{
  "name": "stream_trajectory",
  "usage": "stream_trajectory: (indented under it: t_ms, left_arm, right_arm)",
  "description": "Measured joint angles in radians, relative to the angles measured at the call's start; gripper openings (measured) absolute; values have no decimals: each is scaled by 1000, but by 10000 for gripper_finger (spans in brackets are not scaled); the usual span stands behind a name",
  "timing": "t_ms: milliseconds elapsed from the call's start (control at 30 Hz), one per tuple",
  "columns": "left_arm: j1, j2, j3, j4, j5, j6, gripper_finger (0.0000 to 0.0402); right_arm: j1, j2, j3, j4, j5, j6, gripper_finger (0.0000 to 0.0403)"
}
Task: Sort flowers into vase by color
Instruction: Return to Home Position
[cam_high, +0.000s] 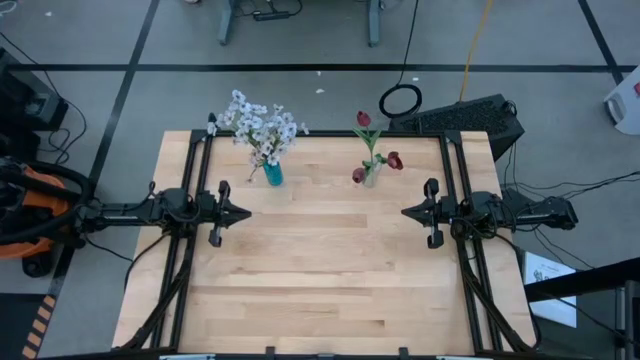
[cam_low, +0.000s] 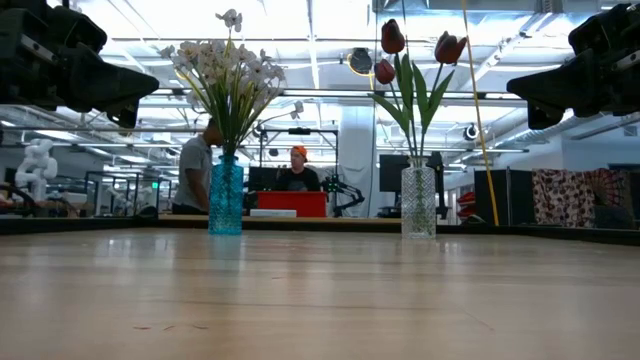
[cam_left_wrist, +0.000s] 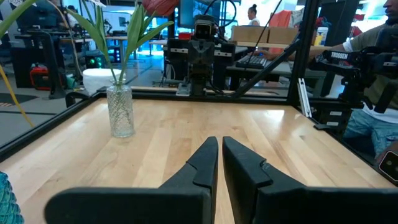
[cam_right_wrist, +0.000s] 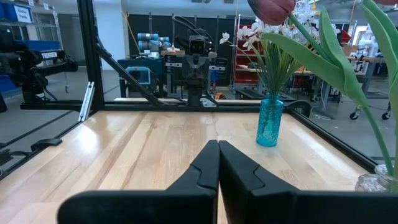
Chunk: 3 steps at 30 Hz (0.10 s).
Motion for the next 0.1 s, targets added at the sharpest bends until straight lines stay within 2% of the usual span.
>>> stream_trajectory:
  t_ms: [100]
  left_arm:
    - [0, 0, 0, 0, 0, 0, 32]
  right_arm:
    - [0, 0, 0, 0, 0, 0, 0]
